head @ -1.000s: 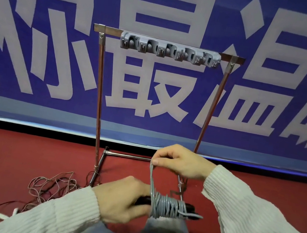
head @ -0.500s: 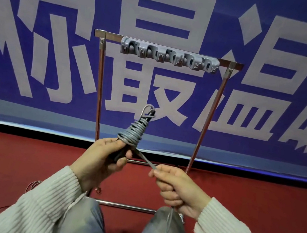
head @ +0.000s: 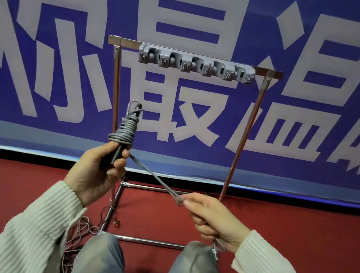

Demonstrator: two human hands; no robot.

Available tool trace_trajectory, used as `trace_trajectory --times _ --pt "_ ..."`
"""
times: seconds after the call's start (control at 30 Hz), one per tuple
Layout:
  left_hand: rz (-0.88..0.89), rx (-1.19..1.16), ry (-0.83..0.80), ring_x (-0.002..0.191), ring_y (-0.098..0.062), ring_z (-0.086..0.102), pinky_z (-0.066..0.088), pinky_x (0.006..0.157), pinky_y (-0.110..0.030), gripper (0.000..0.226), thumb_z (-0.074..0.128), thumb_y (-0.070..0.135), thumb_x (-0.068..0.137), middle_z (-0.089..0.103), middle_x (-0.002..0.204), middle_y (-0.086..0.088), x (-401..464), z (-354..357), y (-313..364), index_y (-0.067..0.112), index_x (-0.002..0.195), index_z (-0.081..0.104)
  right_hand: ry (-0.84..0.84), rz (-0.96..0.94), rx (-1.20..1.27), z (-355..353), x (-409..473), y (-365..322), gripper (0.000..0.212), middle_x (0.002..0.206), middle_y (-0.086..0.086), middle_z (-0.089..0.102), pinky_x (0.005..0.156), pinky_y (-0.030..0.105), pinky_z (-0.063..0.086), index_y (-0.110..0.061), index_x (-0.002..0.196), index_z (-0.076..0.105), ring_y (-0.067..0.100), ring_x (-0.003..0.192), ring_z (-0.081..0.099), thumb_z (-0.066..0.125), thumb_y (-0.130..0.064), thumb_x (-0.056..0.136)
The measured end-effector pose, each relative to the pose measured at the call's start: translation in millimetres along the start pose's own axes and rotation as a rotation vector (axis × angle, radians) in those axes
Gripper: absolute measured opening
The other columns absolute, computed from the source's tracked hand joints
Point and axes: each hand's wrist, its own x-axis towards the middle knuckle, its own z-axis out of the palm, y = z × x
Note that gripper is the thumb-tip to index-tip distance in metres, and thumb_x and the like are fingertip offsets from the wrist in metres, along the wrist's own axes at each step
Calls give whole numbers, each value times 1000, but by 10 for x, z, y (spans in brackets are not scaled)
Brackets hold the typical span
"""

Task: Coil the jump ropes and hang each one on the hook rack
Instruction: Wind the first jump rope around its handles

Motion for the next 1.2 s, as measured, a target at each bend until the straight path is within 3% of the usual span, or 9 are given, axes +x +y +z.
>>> trace_trajectory --times 0.2,0.33,0.43,0.53,0.63,0.73,0.9,1.07,1.2 --pt "8 135 51 49 -5 45 30 39 -12 20 44 17 103 57 75 -4 81 -146 35 4 105 59 6 -77 -130 -124 -157 38 28 58 -2 31 40 21 18 -13 94 71 10 43 21 52 -29 106" --pt "54 1080 270 40 -7 50 36 40 -17 29 60 22 101 65 57 0 357 -282 -229 -1 88 71 20 -185 -426 -95 -217 -74 26 56 -6 38 47 23 29 -21 85 69 10 48 32 55 -31 105" --pt "-114 1708 109 43 -1 60 45 44 -14 29 64 30 95 66 51 6 406 -297 -551 9 77 71 39 -276 -592 -74 -182 -264 20 68 -4 54 60 46 44 -29 85 71 19 61 48 60 -36 100" --pt "-225 1971 -234 77 -20 74 58 67 -26 27 61 34 94 75 82 -4 226 -131 -891 8 94 71 53 -309 -623 -108 -83 -491 21 85 13 65 72 60 52 -34 89 71 41 71 58 57 -48 93" --pt "-59 1813 -600 68 -16 63 45 64 -23 14 57 27 96 69 78 1 -30 56 -1014 18 86 62 77 -332 -624 -216 24 -652 19 91 6 72 86 48 54 -21 92 74 30 88 68 59 -30 100" --pt "-157 1407 -568 55 -11 56 45 55 -22 12 57 16 101 64 67 7 -150 109 -946 15 91 63 94 -350 -509 -343 -19 -758 20 62 -10 62 60 14 41 -6 93 71 2 56 54 56 -12 104" --pt "-279 1483 -124 53 -17 67 47 46 -21 25 60 21 101 72 70 -5 67 -103 -864 8 81 66 17 -320 -669 -365 -152 -764 16 74 -8 69 63 17 45 -18 87 74 1 66 61 65 -18 100" --pt "-327 1481 -213 56 -17 71 60 60 -28 30 67 24 97 74 64 -6 -53 -38 -991 8 72 68 8 -342 -749 -172 -64 -861 16 79 -15 72 71 24 49 -19 88 75 4 73 65 65 -21 100" --pt "-309 1293 -135 59 -28 71 63 62 -38 29 65 23 99 71 62 -11 -84 -42 -1021 -2 84 67 4 -395 -746 -167 -21 -936 16 89 2 75 85 54 53 -23 90 76 34 87 68 64 -30 97"
